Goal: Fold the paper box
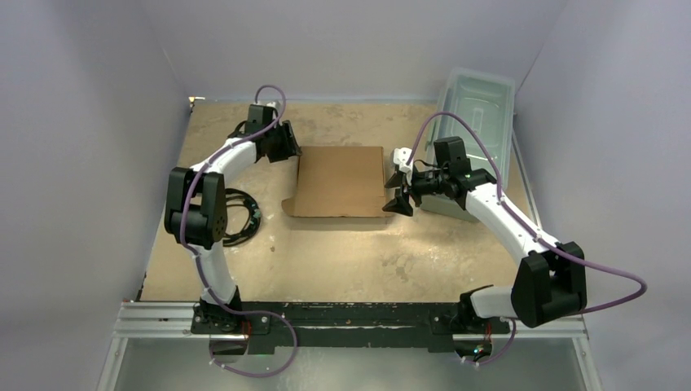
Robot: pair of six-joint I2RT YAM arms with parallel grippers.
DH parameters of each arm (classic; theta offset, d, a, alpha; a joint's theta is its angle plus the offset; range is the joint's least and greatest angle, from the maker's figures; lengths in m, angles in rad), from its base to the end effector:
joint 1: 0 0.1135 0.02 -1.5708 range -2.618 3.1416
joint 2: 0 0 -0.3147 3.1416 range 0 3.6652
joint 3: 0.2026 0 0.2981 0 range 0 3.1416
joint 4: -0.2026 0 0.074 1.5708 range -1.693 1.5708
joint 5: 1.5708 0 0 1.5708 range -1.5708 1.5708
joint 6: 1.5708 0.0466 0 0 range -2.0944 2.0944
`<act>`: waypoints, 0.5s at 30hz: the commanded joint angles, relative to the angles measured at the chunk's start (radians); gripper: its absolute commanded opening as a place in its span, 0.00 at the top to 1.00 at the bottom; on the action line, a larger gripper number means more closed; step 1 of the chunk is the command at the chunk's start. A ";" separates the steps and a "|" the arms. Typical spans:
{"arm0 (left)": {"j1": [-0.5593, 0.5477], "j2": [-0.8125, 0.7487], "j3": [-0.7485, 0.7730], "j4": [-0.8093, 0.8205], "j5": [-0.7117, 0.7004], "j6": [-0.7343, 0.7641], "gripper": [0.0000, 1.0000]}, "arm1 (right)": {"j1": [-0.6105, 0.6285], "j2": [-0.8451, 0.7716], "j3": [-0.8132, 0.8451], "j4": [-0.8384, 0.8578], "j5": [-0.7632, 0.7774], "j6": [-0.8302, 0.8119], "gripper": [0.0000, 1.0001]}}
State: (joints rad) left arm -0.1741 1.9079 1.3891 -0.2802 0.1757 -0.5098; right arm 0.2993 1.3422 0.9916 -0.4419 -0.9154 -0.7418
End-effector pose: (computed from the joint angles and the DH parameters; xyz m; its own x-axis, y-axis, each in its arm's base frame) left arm 0.4822 -0.0931 0.2319 -0.7579 -0.3546 -0.5476 -0.0908 0.8886 -0.4497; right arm 0.2905 0.1283 0.3031 -0.0209 -0.4374 -0.8990 -0.9843 0.1665 -0.0581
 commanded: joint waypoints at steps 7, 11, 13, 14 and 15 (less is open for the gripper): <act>-0.005 -0.012 0.019 -0.058 -0.023 0.108 0.67 | 0.001 -0.001 0.007 -0.016 -0.027 -0.026 0.32; -0.010 -0.012 0.002 -0.062 0.007 0.121 0.72 | 0.001 0.000 0.007 -0.016 -0.023 -0.028 0.32; -0.013 -0.011 -0.001 -0.066 0.021 0.126 0.73 | 0.001 0.001 0.007 -0.017 -0.022 -0.027 0.32; -0.014 -0.011 -0.003 -0.067 0.027 0.129 0.73 | 0.001 0.003 0.006 -0.017 -0.021 -0.028 0.32; -0.016 -0.012 -0.003 -0.070 0.031 0.130 0.73 | 0.001 0.004 0.005 -0.015 -0.020 -0.027 0.32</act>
State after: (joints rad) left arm -0.1791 1.9114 1.3922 -0.3386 0.1719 -0.4145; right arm 0.2989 1.3422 0.9916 -0.4557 -0.9154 -0.7525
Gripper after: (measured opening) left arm 0.273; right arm 0.682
